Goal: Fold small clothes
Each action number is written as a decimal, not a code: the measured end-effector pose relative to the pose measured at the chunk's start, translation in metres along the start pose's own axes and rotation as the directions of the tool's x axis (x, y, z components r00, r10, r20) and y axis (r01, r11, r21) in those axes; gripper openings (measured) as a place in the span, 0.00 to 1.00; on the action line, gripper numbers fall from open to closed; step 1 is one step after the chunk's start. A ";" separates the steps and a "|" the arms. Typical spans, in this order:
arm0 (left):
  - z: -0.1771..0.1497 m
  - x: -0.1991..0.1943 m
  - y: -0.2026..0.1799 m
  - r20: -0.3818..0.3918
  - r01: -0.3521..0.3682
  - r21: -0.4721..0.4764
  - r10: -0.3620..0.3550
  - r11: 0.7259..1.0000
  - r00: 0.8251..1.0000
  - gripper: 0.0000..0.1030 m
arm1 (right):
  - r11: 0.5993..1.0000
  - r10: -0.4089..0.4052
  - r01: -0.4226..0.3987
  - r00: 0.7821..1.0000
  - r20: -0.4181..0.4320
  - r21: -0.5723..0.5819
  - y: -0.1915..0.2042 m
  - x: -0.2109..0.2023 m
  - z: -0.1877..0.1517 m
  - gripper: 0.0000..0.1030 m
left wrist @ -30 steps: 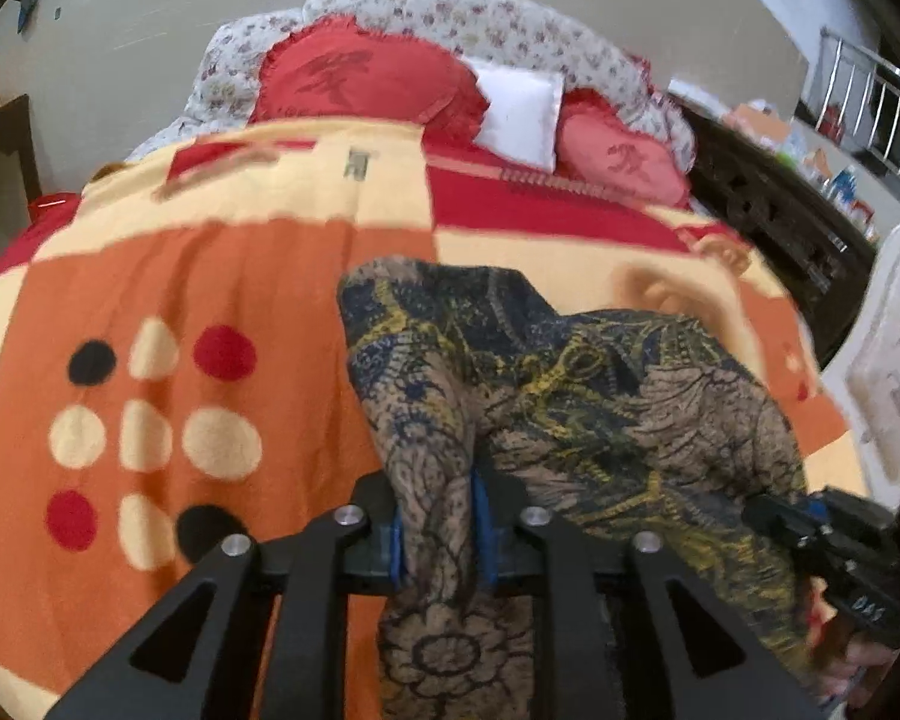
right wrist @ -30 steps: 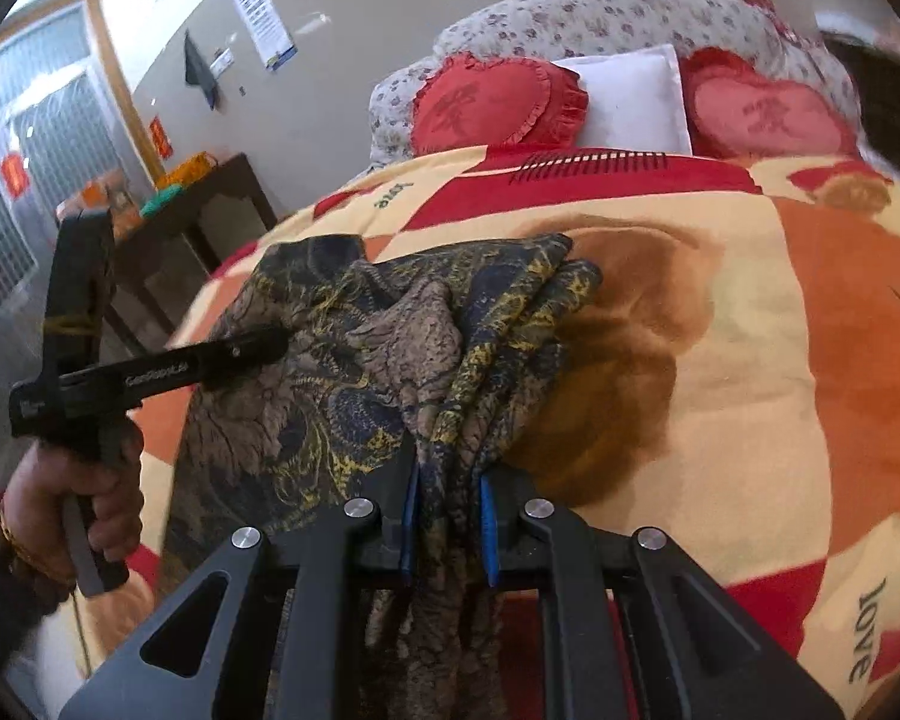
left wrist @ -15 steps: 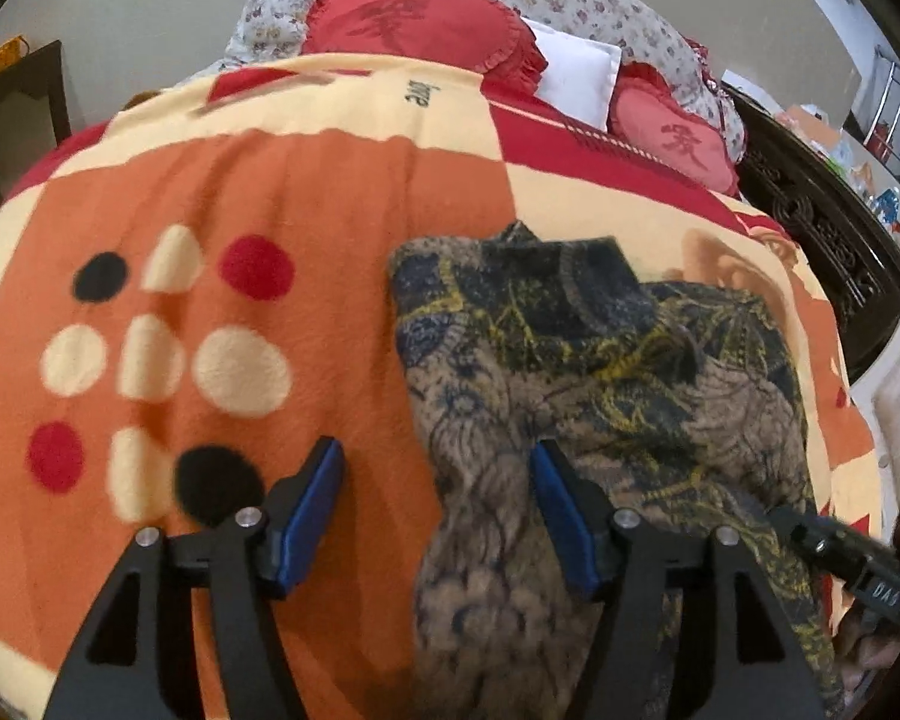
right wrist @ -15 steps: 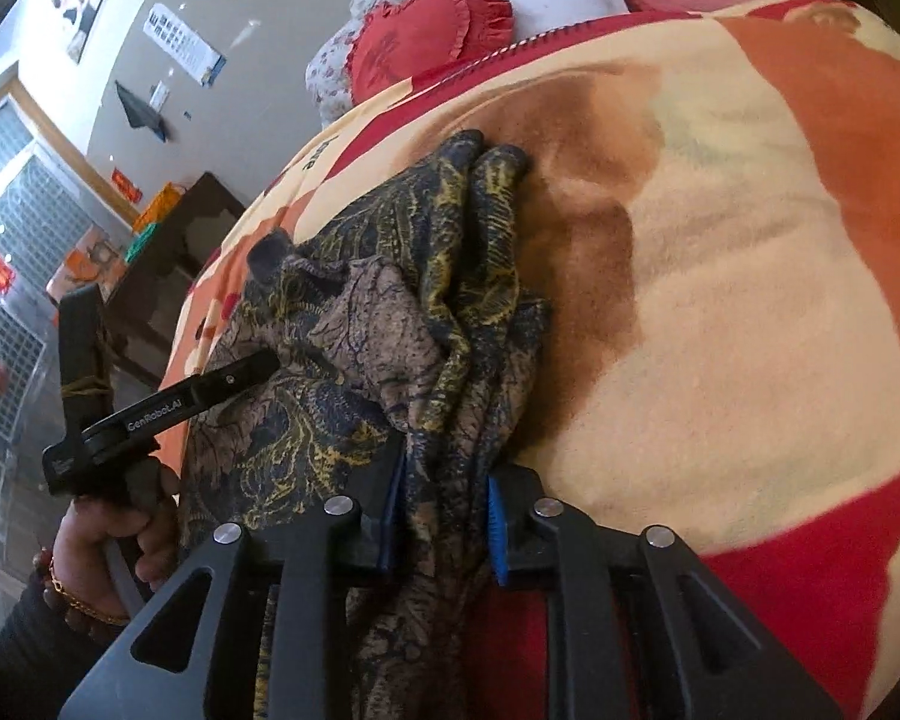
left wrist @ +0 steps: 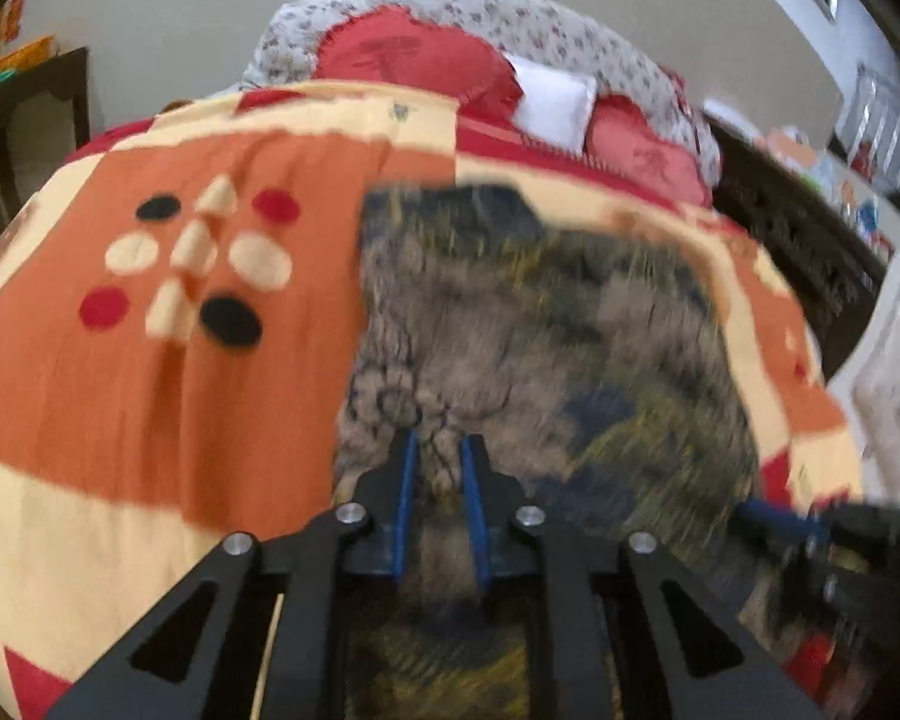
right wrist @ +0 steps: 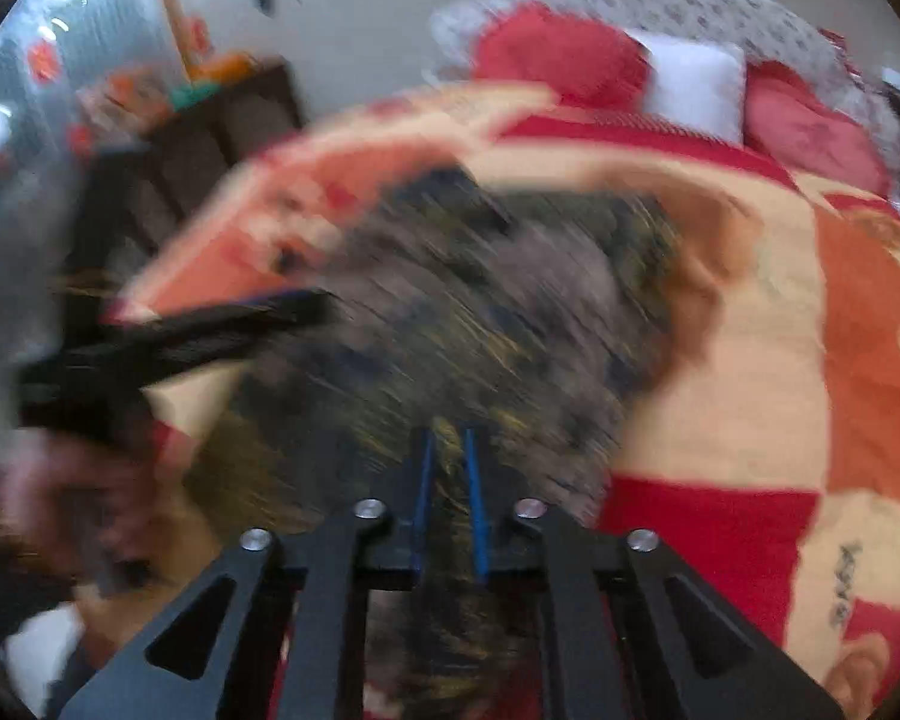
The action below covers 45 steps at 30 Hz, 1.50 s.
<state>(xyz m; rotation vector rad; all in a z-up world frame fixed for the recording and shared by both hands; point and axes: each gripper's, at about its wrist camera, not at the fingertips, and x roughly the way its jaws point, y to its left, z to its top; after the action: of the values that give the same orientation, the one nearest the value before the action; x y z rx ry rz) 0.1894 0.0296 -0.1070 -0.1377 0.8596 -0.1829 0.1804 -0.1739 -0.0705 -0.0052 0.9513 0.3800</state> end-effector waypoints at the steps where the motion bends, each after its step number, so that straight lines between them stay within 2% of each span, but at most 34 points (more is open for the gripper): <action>1: -0.009 -0.002 -0.001 0.023 0.000 0.027 -0.001 1.000 1.000 0.14 | 1.000 0.012 -0.013 1.000 0.014 0.021 -0.010 0.002 -0.010 0.08; 3: -0.014 -0.005 -0.004 0.031 -0.011 0.056 0.009 0.998 0.999 0.14 | 0.996 0.058 -0.060 0.998 0.029 0.071 -0.021 0.001 -0.023 0.07; 6: -0.008 -0.016 -0.005 0.005 -0.023 0.036 0.022 0.999 1.000 0.14 | 0.993 0.062 -0.064 0.998 0.023 0.095 -0.025 -0.006 -0.022 0.08; 8: -0.012 -0.039 -0.009 0.021 0.020 0.022 -0.020 1.000 1.000 0.14 | 0.995 0.047 -0.051 0.998 0.047 0.089 -0.021 -0.030 -0.019 0.08; 11: -0.038 -0.069 -0.019 0.024 0.099 0.057 -0.101 0.993 0.995 0.14 | 0.993 0.114 -0.112 0.989 0.094 -0.019 0.008 -0.062 -0.027 0.08; 12: -0.048 -0.070 -0.021 -0.002 0.114 0.059 -0.114 0.992 0.993 0.14 | 0.993 0.112 -0.108 0.991 0.076 -0.055 0.017 -0.064 -0.034 0.08; 14: -0.070 -0.058 -0.018 -0.072 0.097 0.064 -0.092 0.993 0.993 0.14 | 0.993 0.070 -0.068 0.997 0.015 -0.092 0.023 -0.051 -0.050 0.08; 16: -0.080 -0.054 -0.010 -0.073 0.125 0.040 -0.122 0.991 0.990 0.13 | 0.997 0.053 -0.057 0.996 -0.075 -0.054 0.013 -0.027 -0.067 0.08; 17: -0.078 -0.055 -0.006 -0.085 0.140 0.013 -0.139 0.990 0.987 0.12 | 0.996 0.086 -0.087 0.994 -0.064 -0.018 0.007 -0.025 -0.071 0.08; 19: -0.067 -0.057 -0.005 -0.105 0.143 -0.008 -0.143 0.990 0.984 0.12 | 0.995 0.105 -0.104 0.993 -0.062 0.009 0.003 -0.031 -0.068 0.07; 20: -0.058 -0.061 -0.006 -0.088 0.136 -0.003 -0.136 0.991 0.987 0.12 | 0.994 0.104 -0.103 0.993 -0.059 0.022 0.002 -0.037 -0.061 0.07; 21: -0.049 -0.065 -0.007 -0.061 0.130 0.002 -0.129 0.992 0.990 0.12 | 0.994 0.103 -0.102 0.994 -0.030 0.029 0.001 -0.045 -0.052 0.07; 23: -0.023 -0.070 -0.007 -0.005 0.125 -0.014 -0.125 0.992 0.992 0.20 | 0.996 0.083 -0.084 0.995 0.051 0.022 -0.003 -0.061 -0.031 0.07; 25: 0.013 -0.062 -0.006 0.039 0.110 -0.048 -0.108 0.993 0.993 0.23 | 0.997 0.065 -0.070 0.991 0.119 0.041 -0.009 -0.066 -0.003 0.08; 27: 0.048 -0.045 -0.007 0.056 0.093 -0.076 -0.089 0.993 0.994 0.24 | 0.996 0.020 -0.032 0.988 0.150 0.081 -0.013 -0.062 0.024 0.09; 29: 0.077 -0.021 -0.007 0.042 0.088 -0.124 -0.083 0.988 0.996 0.24 | 0.991 -0.039 0.020 0.988 0.147 0.130 -0.011 -0.043 0.053 0.10; 32: 0.108 0.030 -0.015 -0.057 0.025 -0.105 -0.031 0.994 0.998 0.24 | 0.976 -0.074 0.056 0.994 0.077 0.212 -0.019 -0.005 0.088 0.11; 34: 0.120 0.061 -0.022 -0.111 -0.020 -0.051 0.014 0.998 0.994 0.24 | 0.966 -0.072 0.073 0.997 -0.011 0.249 -0.029 0.024 0.097 0.11; 37: 0.127 0.083 -0.034 -0.091 -0.038 0.018 0.040 0.999 0.995 0.28 | 0.965 -0.131 0.150 0.986 -0.101 0.217 -0.040 0.055 0.101 0.11; 38: 0.129 0.087 -0.035 -0.080 -0.036 0.021 0.038 0.999 0.996 0.29 | 0.964 -0.117 0.141 0.986 -0.114 0.226 -0.046 0.061 0.099 0.10; 40: 0.130 0.093 -0.029 -0.048 -0.006 -0.001 0.006 1.000 0.999 0.32 | 0.965 -0.096 0.115 0.991 -0.094 0.234 -0.055 0.065 0.095 0.08; 45: 0.117 0.099 -0.012 0.034 0.087 -0.064 -0.085 0.994 0.996 0.32 | 0.982 -0.056 0.052 0.998 0.019 0.179 -0.062 0.064 0.070 0.05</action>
<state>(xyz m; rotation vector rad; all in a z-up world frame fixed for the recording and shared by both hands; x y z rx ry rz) 0.3403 0.0021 -0.1025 -0.2381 0.8292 -0.2329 0.2891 -0.1998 -0.0901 0.1368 0.9573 0.2429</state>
